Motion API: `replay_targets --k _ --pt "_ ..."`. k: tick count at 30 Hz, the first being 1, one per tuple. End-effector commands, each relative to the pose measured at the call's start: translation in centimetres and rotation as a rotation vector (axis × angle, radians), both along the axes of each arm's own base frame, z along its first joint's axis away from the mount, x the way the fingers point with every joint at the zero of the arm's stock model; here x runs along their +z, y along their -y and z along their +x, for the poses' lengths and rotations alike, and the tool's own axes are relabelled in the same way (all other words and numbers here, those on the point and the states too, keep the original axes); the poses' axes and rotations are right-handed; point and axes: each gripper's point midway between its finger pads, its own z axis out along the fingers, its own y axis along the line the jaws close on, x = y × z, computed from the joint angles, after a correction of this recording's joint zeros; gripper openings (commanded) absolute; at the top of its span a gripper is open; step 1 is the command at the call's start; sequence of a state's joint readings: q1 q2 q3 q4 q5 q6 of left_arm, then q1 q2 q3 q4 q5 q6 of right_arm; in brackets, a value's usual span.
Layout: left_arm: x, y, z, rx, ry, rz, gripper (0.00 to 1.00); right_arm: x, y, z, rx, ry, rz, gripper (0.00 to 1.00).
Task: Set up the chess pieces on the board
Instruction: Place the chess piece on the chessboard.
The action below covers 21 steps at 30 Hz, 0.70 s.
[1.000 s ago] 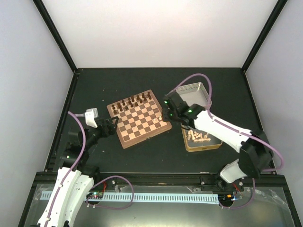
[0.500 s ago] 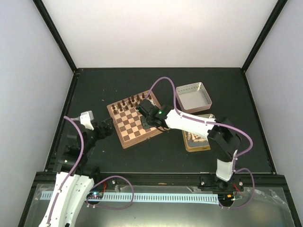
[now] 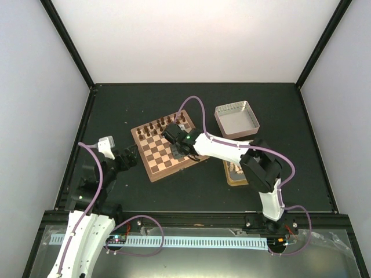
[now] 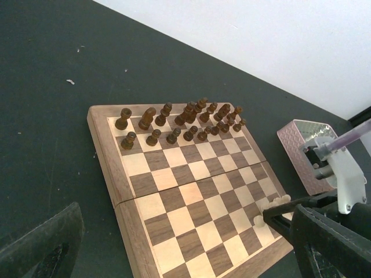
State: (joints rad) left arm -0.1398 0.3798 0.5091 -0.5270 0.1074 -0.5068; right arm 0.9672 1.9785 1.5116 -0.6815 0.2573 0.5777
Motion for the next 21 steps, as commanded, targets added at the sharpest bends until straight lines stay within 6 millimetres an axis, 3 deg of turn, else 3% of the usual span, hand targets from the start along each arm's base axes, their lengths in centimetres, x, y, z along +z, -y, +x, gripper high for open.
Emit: replay_targets --k 1,14,21 --pt "1.7 -0.1 0.0 0.002 0.036 0.014 0.99 -0.3 0.2 0.7 -0.012 0.027 -0.041 0.09" --pt "1.5 -0.1 0.1 -0.003 0.030 0.016 0.99 -2.2 0.4 1.6 -0.038 0.042 -0.101 0.10" --pt "1.6 0.0 0.0 -0.005 0.033 0.014 0.99 -2.2 0.7 1.7 -0.050 0.049 -0.109 0.14"
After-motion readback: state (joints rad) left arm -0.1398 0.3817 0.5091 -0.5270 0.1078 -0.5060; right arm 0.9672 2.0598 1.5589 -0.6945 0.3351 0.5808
